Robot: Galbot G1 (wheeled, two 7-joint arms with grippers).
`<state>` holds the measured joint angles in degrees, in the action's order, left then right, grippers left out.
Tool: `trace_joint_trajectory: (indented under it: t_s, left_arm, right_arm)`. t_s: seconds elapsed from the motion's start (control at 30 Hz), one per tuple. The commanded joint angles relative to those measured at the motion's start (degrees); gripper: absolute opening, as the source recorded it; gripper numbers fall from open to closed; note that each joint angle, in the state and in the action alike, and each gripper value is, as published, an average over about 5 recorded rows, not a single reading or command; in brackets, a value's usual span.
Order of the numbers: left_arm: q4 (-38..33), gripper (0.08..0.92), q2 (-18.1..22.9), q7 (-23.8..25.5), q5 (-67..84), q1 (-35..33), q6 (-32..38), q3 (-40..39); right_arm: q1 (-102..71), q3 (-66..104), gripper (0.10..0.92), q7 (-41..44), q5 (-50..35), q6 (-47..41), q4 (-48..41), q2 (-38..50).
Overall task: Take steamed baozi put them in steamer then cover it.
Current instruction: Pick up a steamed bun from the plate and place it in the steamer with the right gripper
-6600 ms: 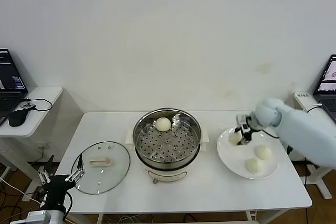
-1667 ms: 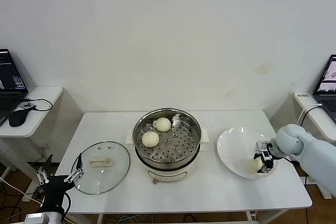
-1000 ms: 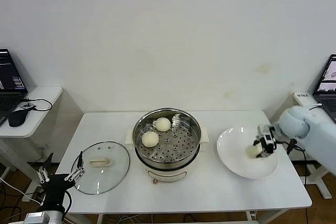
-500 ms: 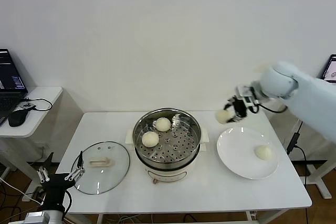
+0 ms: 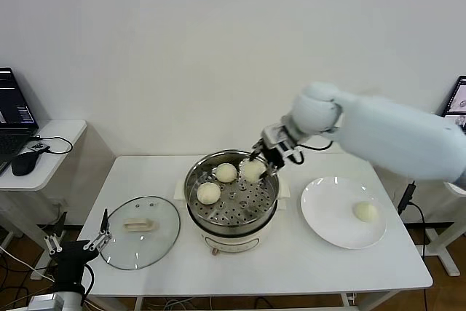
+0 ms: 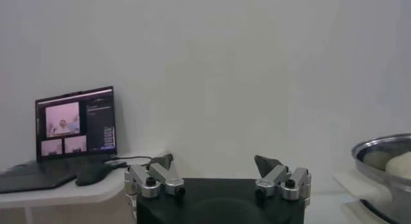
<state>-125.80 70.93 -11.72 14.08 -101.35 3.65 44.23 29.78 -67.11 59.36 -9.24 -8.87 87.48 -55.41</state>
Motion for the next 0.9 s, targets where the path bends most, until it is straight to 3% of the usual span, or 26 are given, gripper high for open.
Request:
trace_joint_trajectory:
  t_s: [0.03,0.43,0.9]
  left_arm:
    - [-0.2,0.823,0.4,0.0,0.0,-0.1,0.0,0.1]
    - [0.0,0.823,0.8,-0.1,0.4,-0.4,0.3,0.7]
    - [0.4,0.823,0.7,-0.1,0.5,0.0,0.4,0.2]
  right_arm:
    - [-1.1,-5.0,0.535,-0.8,4.8,8.5,-1.0,-7.2]
    - [-2.9,-7.4,0.543,-0.6,9.8,14.3,-2.1,-10.8]
    - [-1.7,-7.7,0.552,1.5,9.3,16.5,-1.4,-9.9]
